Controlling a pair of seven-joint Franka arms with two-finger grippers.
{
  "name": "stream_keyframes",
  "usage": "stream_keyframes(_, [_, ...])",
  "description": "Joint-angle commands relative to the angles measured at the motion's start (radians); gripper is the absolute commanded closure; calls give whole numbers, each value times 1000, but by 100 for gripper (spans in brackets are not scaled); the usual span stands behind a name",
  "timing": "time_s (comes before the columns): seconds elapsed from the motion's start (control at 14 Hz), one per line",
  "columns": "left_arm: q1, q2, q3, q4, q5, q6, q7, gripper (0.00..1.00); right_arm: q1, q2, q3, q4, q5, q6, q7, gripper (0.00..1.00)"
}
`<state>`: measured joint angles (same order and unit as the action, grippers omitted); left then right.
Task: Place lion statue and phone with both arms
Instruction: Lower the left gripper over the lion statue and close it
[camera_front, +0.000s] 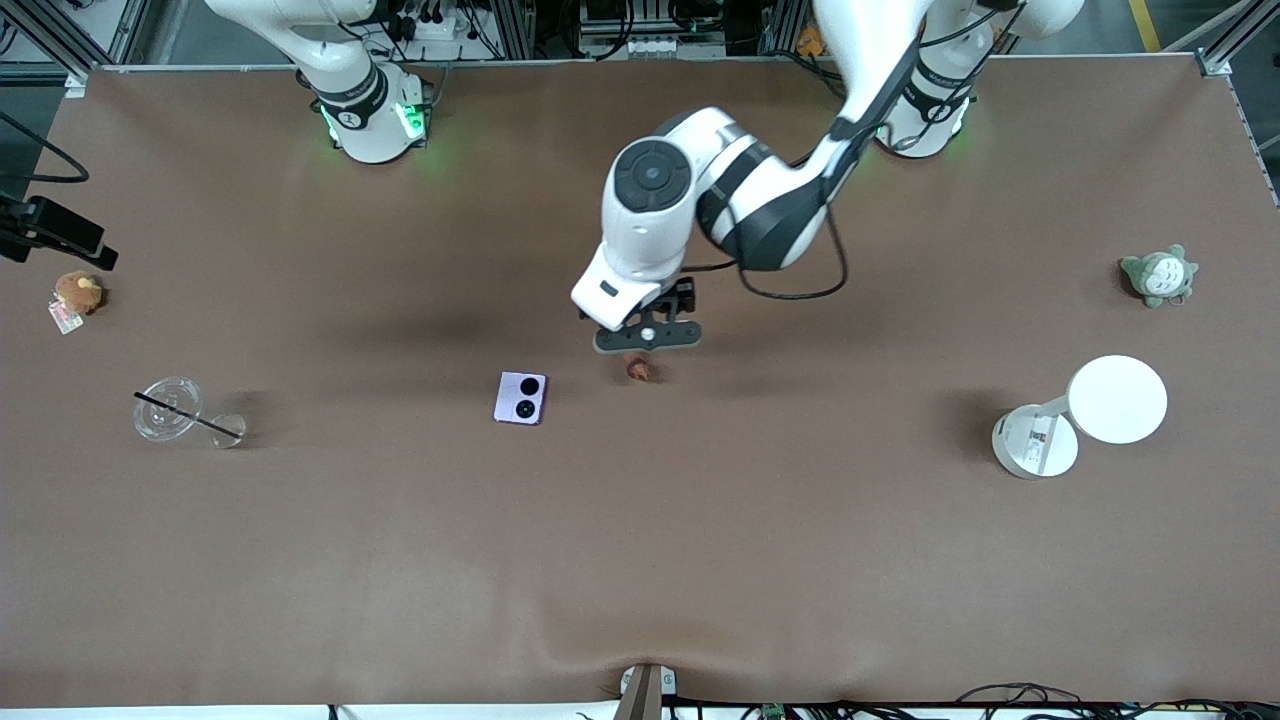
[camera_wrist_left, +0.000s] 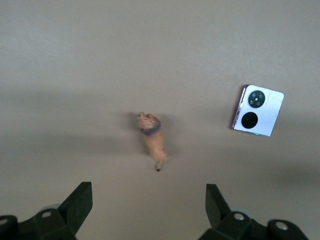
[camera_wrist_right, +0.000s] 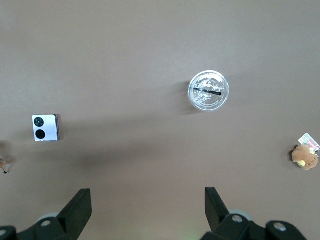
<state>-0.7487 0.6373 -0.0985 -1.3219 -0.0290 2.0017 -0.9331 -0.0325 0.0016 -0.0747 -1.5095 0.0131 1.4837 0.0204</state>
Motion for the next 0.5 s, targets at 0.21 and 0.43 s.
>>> stream_keyframes(0.21, [-15, 133, 16, 32, 90, 60, -136, 0, -21, -3, 15, 15, -4, -13, 4, 0])
stream_keyframes(0.43, [-21, 189, 34, 32, 93, 137, -135, 0, -27, -3, 13, 15, -2, -13, 1, 0])
